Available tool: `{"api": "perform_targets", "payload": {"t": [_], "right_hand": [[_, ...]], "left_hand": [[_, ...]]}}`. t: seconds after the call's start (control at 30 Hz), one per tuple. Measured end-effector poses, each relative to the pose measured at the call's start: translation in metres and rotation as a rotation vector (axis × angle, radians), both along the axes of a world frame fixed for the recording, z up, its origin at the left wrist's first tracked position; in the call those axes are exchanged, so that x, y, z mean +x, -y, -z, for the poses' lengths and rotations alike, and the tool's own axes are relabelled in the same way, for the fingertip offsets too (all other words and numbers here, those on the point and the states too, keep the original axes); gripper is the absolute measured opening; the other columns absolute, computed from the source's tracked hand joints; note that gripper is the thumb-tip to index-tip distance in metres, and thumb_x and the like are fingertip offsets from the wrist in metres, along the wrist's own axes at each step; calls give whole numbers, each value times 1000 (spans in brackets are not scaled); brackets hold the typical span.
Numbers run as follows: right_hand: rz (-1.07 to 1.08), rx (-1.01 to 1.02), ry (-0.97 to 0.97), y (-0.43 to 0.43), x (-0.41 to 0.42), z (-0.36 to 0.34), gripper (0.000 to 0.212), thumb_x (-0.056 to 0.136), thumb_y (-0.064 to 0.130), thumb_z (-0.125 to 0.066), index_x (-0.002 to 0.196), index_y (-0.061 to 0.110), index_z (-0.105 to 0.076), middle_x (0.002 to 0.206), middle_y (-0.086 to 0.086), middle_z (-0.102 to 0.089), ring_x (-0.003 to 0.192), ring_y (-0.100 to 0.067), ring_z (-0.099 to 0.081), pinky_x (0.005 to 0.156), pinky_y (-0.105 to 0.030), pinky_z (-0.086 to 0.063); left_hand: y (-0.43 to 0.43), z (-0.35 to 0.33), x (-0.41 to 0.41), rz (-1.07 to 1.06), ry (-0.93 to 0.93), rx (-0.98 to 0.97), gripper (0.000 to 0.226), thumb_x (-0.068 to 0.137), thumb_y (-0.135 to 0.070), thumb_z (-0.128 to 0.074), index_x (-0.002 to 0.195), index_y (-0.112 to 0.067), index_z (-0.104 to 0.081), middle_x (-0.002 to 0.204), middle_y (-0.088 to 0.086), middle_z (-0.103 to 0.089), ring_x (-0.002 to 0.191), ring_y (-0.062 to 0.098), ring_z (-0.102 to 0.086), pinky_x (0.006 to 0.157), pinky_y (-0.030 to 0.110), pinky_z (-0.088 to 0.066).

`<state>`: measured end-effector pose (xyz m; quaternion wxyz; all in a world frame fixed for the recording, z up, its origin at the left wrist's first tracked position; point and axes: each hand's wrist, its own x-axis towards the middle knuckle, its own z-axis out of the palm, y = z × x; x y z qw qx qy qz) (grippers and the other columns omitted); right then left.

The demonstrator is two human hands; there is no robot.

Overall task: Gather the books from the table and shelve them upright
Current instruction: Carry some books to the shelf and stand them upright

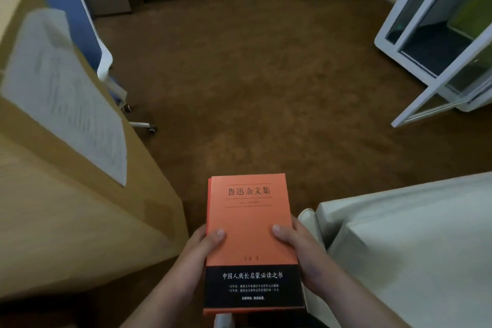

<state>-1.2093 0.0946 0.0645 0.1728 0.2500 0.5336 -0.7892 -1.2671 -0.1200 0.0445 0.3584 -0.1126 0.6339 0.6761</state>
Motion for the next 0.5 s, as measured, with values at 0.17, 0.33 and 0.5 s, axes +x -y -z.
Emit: {"api": "perform_targets", "payload": {"t": [0.17, 0.33, 0.5], "right_hand": [[-27, 12, 20, -51, -84, 11, 59, 72, 32, -74, 128, 31, -57, 111, -5, -77, 100, -28, -75, 79, -37, -60], [-68, 24, -4, -90, -164, 11, 76, 59, 44, -82, 130, 31, -58, 113, -4, -77, 101, -29, -75, 81, -40, -59], [-97, 30, -26, -109, -223, 6, 73, 62, 43, -80, 129, 33, -56, 116, -8, -75, 100, -29, -75, 78, -37, -60]], "left_hand": [[-43, 7, -75, -6, -7, -28, 108, 33, -73, -85, 122, -16, -59, 101, 7, -78, 94, 28, -74, 80, 39, -55], [-83, -6, -147, -34, 34, -8, 72, 67, -49, -74, 127, -15, -55, 107, 14, -76, 96, 30, -74, 74, 36, -61], [-99, -7, -207, -77, 34, -21, 102, 42, -64, -87, 126, -17, -56, 107, 14, -76, 102, 35, -71, 91, 48, -54]]}}
